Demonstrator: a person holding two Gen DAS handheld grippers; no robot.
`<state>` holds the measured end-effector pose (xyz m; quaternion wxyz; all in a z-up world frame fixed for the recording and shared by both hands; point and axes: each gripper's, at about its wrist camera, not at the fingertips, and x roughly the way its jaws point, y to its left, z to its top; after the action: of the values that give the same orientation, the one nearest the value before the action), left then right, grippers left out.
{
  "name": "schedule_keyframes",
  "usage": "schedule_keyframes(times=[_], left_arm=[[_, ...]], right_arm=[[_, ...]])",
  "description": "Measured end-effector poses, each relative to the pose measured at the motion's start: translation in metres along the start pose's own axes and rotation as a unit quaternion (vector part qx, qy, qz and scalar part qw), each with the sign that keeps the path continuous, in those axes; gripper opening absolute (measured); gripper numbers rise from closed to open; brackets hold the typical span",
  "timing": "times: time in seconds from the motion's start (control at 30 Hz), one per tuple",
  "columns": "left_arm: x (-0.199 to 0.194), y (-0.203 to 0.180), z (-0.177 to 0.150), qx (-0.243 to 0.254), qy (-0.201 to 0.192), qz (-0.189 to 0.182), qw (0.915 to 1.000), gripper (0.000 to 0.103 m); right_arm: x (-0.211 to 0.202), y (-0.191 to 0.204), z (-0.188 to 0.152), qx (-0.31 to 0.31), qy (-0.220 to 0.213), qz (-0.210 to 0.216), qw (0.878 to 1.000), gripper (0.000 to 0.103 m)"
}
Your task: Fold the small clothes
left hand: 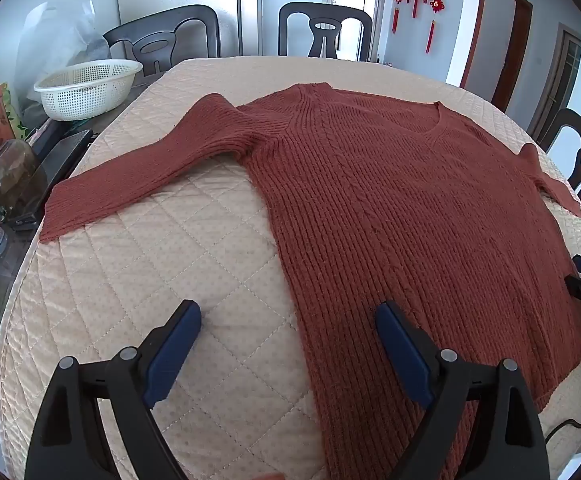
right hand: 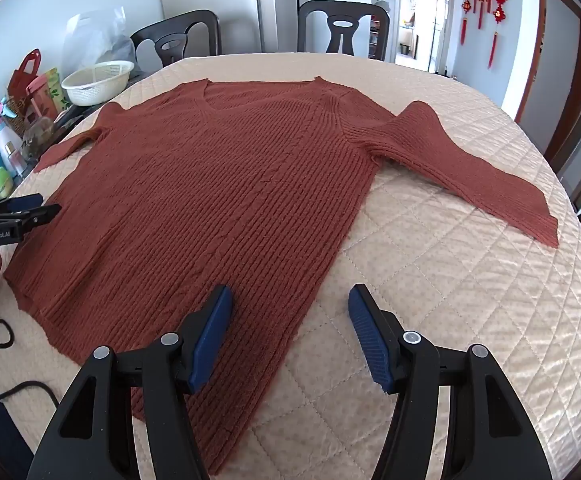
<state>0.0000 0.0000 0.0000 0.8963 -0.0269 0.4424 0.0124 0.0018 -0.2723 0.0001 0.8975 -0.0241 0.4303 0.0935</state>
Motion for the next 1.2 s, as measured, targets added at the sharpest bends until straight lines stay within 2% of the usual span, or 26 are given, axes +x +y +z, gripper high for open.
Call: schedule_keyframes(times=[1.2], left_arm=[[0.0000, -0.0001, 0.0000, 0.002, 0.001, 0.002, 1.0000, 0.091]], right_arm=[[-0.0031, -0.0039, -0.0004, 0.004, -0.001, 0.005, 1.000, 0.061]])
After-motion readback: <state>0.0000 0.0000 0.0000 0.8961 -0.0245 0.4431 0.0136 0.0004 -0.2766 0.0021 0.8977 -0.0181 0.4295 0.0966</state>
